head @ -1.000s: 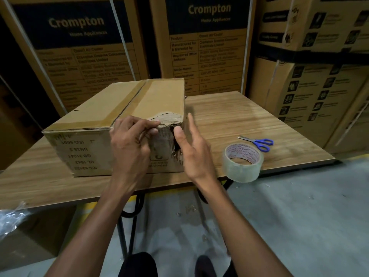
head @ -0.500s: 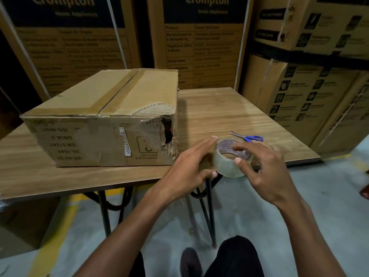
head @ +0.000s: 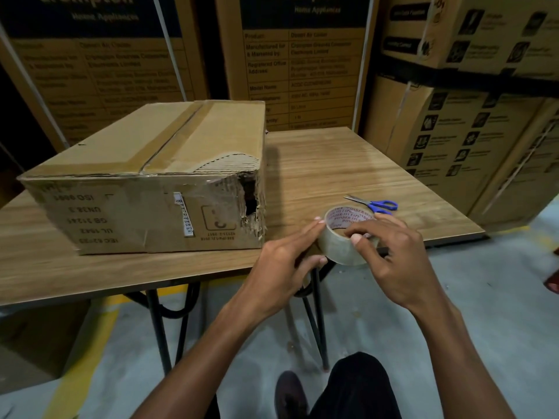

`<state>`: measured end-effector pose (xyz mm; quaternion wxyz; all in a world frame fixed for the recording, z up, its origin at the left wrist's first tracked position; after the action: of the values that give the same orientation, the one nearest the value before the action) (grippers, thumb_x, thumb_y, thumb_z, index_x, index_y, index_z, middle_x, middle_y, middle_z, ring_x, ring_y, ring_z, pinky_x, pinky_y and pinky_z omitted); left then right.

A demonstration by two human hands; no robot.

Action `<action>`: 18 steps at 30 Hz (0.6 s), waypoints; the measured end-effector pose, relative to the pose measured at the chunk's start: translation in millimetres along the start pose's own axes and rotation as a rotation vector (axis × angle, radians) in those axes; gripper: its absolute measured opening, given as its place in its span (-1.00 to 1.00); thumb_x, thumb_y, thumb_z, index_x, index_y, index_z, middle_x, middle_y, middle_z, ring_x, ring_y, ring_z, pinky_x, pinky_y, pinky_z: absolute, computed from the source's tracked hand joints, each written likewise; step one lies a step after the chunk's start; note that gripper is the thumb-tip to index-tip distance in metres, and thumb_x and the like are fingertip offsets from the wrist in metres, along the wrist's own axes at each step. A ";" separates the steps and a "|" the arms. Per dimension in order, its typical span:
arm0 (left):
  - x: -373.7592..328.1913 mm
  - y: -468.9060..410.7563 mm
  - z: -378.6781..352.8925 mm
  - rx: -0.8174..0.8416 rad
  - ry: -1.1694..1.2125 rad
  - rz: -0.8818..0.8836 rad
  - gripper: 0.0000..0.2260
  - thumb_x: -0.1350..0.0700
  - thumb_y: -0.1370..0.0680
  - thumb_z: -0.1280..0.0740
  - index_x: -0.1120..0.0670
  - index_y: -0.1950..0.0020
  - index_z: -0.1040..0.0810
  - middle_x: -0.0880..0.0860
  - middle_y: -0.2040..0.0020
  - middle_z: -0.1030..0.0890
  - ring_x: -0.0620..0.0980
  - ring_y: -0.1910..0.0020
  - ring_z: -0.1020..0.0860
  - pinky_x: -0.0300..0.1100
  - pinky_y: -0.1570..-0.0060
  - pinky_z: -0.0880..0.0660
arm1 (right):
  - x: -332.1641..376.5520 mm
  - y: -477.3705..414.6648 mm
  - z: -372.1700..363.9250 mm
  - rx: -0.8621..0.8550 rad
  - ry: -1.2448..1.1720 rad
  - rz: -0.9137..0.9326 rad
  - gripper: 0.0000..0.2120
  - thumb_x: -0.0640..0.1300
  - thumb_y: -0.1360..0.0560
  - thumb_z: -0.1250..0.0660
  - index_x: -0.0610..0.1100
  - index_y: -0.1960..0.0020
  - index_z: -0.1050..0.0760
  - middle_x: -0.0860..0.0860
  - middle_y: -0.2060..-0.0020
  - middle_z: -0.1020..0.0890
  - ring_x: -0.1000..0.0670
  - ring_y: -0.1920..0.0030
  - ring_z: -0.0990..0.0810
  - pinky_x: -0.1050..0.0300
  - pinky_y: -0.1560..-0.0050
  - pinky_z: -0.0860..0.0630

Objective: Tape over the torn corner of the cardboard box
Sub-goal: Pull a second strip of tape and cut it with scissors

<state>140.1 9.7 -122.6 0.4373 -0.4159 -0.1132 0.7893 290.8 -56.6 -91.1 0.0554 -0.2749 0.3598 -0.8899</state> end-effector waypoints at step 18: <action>15.6 -15.1 -15.5 0.016 0.305 0.341 -0.51 0.08 -0.58 -0.45 -0.15 -0.49 -0.48 -0.20 -0.37 -0.62 -0.26 -0.39 -0.53 -0.07 -0.45 -0.47 | -0.4 5.2 -11.0 0.025 0.018 0.035 -0.71 0.05 -0.53 -0.33 -0.13 -0.06 -0.69 0.15 0.08 -0.64 0.06 -0.03 -0.58 -0.11 -0.41 -0.35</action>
<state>156.6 28.0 -132.9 0.3128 -0.5400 0.0323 0.7807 284.8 -53.6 -101.2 0.0713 -0.2595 0.3541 -0.8956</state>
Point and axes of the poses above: each hand's wrist, its own y-axis away from the middle knuckle, its own z-axis out of the back of the hand, x = y × z, the point moved 10 cm from there along -y, towards the middle knuckle
